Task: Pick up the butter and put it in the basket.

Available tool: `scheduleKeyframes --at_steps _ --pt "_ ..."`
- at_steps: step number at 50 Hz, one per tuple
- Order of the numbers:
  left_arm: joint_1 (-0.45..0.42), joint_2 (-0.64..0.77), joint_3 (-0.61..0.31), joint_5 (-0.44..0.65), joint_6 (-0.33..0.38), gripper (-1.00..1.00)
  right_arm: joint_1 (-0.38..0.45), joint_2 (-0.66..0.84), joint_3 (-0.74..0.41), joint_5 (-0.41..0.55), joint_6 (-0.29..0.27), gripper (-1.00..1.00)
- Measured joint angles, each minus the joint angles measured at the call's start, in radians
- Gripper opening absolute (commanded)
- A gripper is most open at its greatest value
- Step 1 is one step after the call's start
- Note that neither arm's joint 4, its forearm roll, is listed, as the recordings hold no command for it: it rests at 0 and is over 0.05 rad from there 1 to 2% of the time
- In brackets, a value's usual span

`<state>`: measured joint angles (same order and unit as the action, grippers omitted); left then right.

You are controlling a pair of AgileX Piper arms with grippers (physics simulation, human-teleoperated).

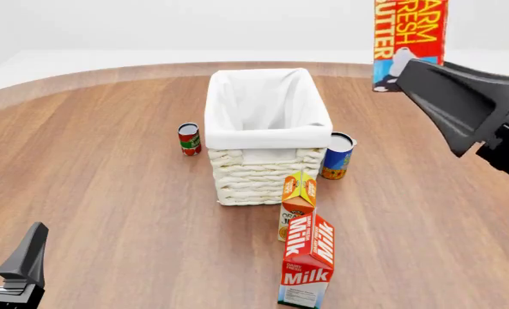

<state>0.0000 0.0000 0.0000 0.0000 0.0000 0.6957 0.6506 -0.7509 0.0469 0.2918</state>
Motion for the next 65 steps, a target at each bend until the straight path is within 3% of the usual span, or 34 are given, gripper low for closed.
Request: scheduleKeyframes --at_steps 29,42,65 --pt "0.000 0.000 0.000 0.000 0.000 1.00 0.038 0.460 -0.421 0.182 -0.216 -1.00" --pt "0.000 0.000 0.000 0.000 0.000 1.00 -0.002 0.584 -0.497 0.230 -0.278 -1.00" --pt "0.000 0.000 0.000 0.000 0.000 1.00 -0.085 0.731 -0.536 0.217 -0.306 -1.00"
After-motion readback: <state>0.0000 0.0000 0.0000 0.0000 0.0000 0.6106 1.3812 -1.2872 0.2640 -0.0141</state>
